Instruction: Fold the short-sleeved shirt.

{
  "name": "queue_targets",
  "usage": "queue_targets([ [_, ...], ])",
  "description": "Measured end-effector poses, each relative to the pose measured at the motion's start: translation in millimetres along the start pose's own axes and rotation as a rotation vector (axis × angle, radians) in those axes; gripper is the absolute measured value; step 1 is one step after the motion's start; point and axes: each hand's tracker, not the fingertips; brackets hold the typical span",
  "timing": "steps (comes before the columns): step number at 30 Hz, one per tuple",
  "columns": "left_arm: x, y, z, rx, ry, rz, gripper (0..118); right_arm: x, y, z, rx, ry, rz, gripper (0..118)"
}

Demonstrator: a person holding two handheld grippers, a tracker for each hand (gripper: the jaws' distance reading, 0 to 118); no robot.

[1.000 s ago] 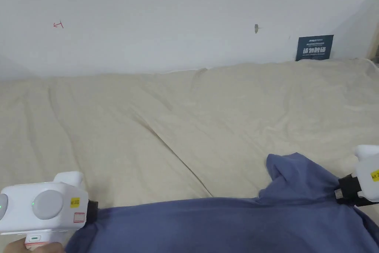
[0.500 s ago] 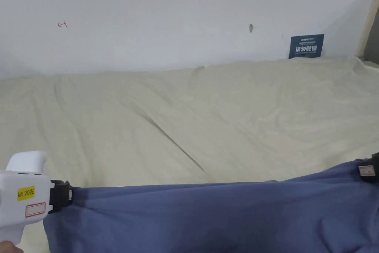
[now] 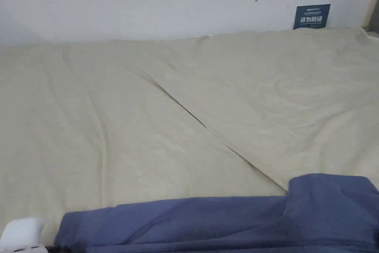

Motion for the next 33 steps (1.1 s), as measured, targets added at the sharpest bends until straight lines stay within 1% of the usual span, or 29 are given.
queue_targets([
  [1, 1.1, -2.7, -2.3, 0.006, -0.005, -0.016, 2, 1.4, -1.3, -1.6, 0.014, 0.018, -0.017, 4],
  [2, -0.5, -1.6, -4.1, 0.017, 0.003, -0.023, 3, 3.0, 0.3, -1.6, 0.025, 0.025, -0.029, 11],
  [3, -0.8, -0.2, -3.9, 0.027, 0.001, -0.027, 5, 5.8, 2.6, -1.6, 0.025, 0.043, -0.045, 23],
  [4, -2.4, 1.9, -4.2, 0.036, -0.002, -0.033, 14, 8.4, 4.8, -1.7, 0.023, 0.083, -0.062, 41],
  [5, -4.2, 4.7, -5.4, 0.039, 0.002, -0.038, 28, 7.6, 6.1, 2.3, 0.03, 0.107, -0.085, 55],
  [6, -3.6, 6.8, -3.5, 0.038, 0.011, -0.052, 50, 4.3, 7.6, 6.5, 0.036, 0.106, -0.085, 69],
  [7, -2.2, 8.2, -1.4, 0.045, 0.061, -0.083, 50, -1.2, 9.0, 11.2, 0.043, 0.1, -0.075, 73],
  [8, -2.0, 9.2, 1.7, 0.055, 0.104, -0.107, 58, -9.7, 11.3, 17.8, 0.065, 0.051, -0.029, 77],
  [9, -3.7, 9.5, 6.6, 0.073, 0.111, -0.119, 65, -18.8, 12.0, 26.2, 0.08, 0.002, 0.026, 80],
  [10, -6.7, 8.1, 14.6, 0.105, 0.086, -0.107, 86, -28.3, 12.8, 34.5, 0.105, -0.034, 0.082, 84],
  [11, -11.1, 9.6, 23.5, 0.146, 0.033, -0.064, 95, -38.8, 13.1, 43.2, 0.132, -0.054, 0.141, 84],
  [12, -15.3, 11.3, 31.4, 0.169, -0.013, -0.024, 100, -48.4, 13.1, 50.1, 0.156, -0.059, 0.178, 84],
  [13, -18.6, 12.7, 39.4, 0.2, -0.049, 0.023, 102, -60.4, 13.2, 57.0, 0.175, -0.038, 0.212, 84],
  [14, -21.2, 11.8, 49.1, 0.236, -0.052, 0.049, 102, -72.0, 14.5, 61.6, 0.184, 0.004, 0.235, 84],
  [15, -21.8, 11.5, 54.3, 0.277, -0.055, 0.042, 102, -82.6, 16.0, 63.9, 0.187, 0.038, 0.24, 84],
  [16, -22.8, 12.6, 56.7, 0.287, -0.074, 0.021, 103, -94.2, 18.2, 63.9, 0.18, 0.095, 0.24, 84],
  [17, -24.0, 15.2, 57.9, 0.263, -0.081, 0.02, 103, -103.4, 20.4, 60.1, 0.183, 0.148, 0.234, 84],
  [18, -27.1, 17.2, 55.3, 0.251, -0.083, 0.024, 103, -114.7, 21.2, 56.9, 0.192, 0.189, 0.228, 83],
  [19, -26.7, 16.2, 54.5, 0.254, -0.084, 0.023, 101, -128.2, 21.6, 51.8, 0.198, 0.23, 0.232, 79],
  [20, -26.8, 15.2, 54.3, 0.254, -0.101, 0.023, 94, -140.2, 21.7, 47.0, 0.203, 0.265, 0.246, 71],
  [21, -27.7, 13.7, 54.1, 0.25, -0.13, 0.024, 79, -154.4, 21.9, 39.1, 0.209, 0.286, 0.265, 54],
  [22, -24.8, 9.5, 55.5, 0.24, -0.171, 0.034, 46, -168.2, 21.0, 30.8, 0.211, 0.274, 0.271, 21],
  [23, -25.6, 6.7, 52.9, 0.236, -0.185, 0.041, 17, -183.3, 20.1, 21.0, 0.209, 0.275, 0.271, 4],
  [24, -25.7, 3.6, 49.6, 0.239, -0.191, 0.045, 0, -195.8, 18.5, 11.6, 0.207, 0.267, 0.282, 0],
  [26, -32.1, -3.2, 41.5, 0.239, -0.196, 0.088, 0, -220.9, 12.9, -8.4, 0.183, 0.283, 0.311, 0],
  [27, -33.9, -5.7, 38.2, 0.202, -0.218, 0.073, 0, -232.2, 10.2, -16.4, 0.164, 0.316, 0.321, 0],
  [28, -35.5, -8.6, 35.7, 0.197, -0.213, 0.073, 0, -242.1, 7.8, -23.2, 0.147, 0.343, 0.305, 0],
  [29, -38.4, -10.7, 34.2, 0.203, -0.201, 0.071, 0, -251.6, 4.6, -32.7, 0.114, 0.377, 0.313, 0],
  [33, -53.5, -11.8, 34.0, 0.204, -0.216, 0.083, 0, -278.0, -3.6, -46.5, 0.095, 0.395, 0.335, 0],
])
